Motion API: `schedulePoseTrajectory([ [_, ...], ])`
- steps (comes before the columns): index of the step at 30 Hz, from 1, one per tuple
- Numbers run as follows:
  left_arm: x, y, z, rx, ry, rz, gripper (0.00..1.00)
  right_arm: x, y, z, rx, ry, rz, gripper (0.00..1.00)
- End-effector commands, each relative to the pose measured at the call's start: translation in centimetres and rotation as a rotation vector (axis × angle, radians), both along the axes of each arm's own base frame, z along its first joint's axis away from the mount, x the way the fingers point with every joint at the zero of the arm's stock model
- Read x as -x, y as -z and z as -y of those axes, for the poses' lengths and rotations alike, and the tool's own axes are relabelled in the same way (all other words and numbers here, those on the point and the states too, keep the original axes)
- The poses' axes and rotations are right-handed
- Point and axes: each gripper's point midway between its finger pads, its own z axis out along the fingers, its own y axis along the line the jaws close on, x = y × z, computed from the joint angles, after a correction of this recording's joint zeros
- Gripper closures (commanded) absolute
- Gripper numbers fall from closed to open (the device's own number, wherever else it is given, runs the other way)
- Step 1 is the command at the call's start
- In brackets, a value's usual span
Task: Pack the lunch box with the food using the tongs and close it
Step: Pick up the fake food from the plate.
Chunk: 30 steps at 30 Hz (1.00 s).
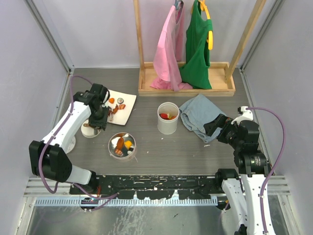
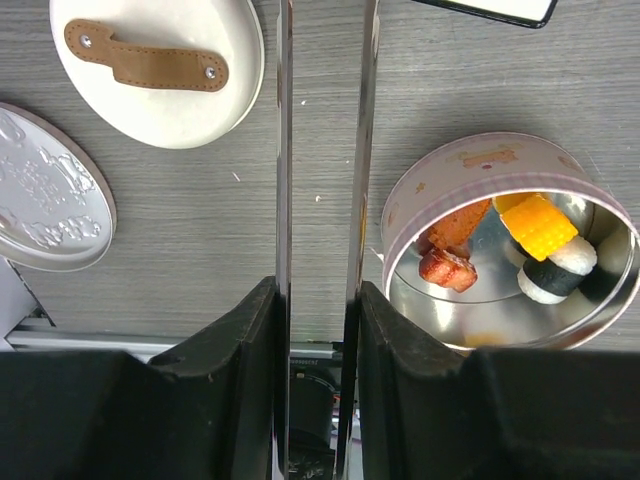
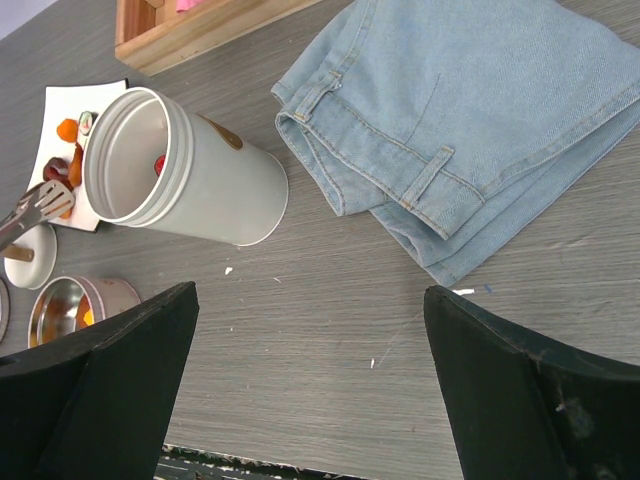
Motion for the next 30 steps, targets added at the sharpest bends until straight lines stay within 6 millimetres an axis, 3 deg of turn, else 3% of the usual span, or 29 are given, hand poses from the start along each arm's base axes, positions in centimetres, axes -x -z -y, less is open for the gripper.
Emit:
schedulePoseTrajectory([
  [1, -0.3, -2.1, 0.2, 0.034, 0.005, 0.087, 0.71, -0.8, -1.6, -0.1, 0.008, -0.013, 0.068, 0.0],
  [10, -0.2, -2.7, 1.1, 0.091, 0.018, 0.113, 0.74, -1.0, -1.2, -0.2, 0.008, -0.02, 0.053, 0.0],
  [30, 0.5, -6.5, 3.3, 0.236, 0.033, 0.166, 0.75, -1.0, -0.7, -0.1, -0.021, 0.014, 0.028, 0.0],
])
